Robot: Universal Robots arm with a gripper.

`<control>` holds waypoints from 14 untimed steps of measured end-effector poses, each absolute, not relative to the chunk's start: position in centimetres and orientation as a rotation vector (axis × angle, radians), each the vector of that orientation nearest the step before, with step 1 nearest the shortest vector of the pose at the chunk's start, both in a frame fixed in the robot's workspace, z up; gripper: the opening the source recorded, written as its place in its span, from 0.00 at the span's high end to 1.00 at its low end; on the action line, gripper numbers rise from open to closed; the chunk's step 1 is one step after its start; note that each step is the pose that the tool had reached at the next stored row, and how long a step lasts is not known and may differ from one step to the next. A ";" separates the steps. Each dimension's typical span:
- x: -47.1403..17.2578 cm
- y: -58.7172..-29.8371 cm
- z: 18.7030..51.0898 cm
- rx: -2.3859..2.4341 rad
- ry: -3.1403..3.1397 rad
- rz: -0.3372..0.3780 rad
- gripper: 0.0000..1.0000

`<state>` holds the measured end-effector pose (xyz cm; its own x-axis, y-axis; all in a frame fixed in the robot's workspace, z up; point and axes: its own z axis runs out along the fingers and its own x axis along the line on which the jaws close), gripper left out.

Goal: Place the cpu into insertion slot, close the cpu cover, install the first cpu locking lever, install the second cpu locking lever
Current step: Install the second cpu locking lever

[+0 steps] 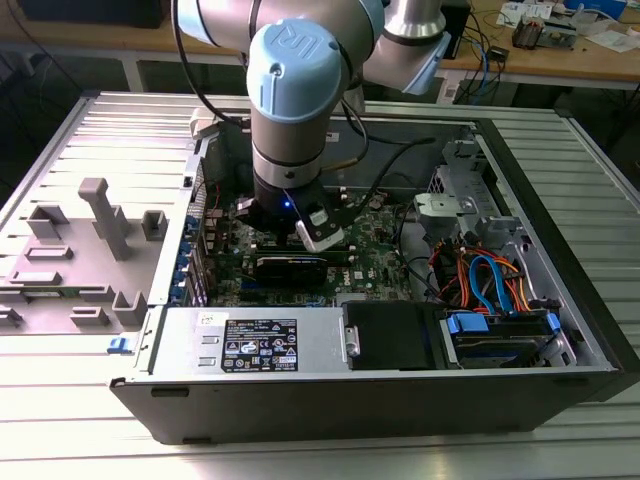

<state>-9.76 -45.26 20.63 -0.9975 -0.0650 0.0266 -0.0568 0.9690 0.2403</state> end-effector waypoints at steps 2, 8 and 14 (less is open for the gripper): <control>-9.8 -45.3 20.5 0.096 -3.082 -0.384 0.89; -9.8 -45.3 20.2 0.096 -3.080 -0.402 0.89; -9.8 -45.2 19.8 0.097 -3.079 -0.415 0.89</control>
